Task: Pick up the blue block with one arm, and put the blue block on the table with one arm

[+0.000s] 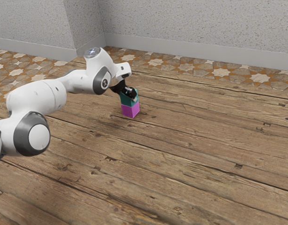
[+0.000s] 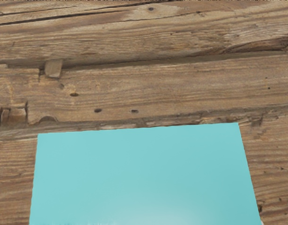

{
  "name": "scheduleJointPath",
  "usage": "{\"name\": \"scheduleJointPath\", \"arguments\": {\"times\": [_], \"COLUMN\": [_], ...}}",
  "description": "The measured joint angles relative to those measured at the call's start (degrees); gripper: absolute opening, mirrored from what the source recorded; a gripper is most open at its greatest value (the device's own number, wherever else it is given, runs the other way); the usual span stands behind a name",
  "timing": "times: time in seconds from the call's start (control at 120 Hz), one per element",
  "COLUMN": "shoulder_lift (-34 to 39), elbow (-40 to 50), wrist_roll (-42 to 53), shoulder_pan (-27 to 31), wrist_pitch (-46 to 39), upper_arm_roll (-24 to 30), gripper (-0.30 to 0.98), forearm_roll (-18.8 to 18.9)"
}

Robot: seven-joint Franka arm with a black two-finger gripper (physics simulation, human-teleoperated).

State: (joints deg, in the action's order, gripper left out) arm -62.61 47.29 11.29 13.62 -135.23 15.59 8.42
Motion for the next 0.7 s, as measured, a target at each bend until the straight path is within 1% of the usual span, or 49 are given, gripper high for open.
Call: {"name": "scheduleJointPath", "arguments": {"times": [0.133, 0.333, 0.475, 0.7], "shoulder_lift": [0.06, 0.53, 0.74, -0.69], "elbow": [-0.59, -1.83, -2.3, -2.14], "wrist_roll": [-0.63, -1.58, -2.28, -3.28], "shoulder_pan": [-0.01, 0.49, 3.42, 7.11], "wrist_pitch": [-0.29, -0.42, -0.08, 0.47], "upper_arm_roll": [-0.18, -0.41, -0.57, -2.44], "gripper": [0.29, 0.28, 0.25, 0.24], "forearm_roll": [0.64, 1.3, 1.67, 1.91]}}
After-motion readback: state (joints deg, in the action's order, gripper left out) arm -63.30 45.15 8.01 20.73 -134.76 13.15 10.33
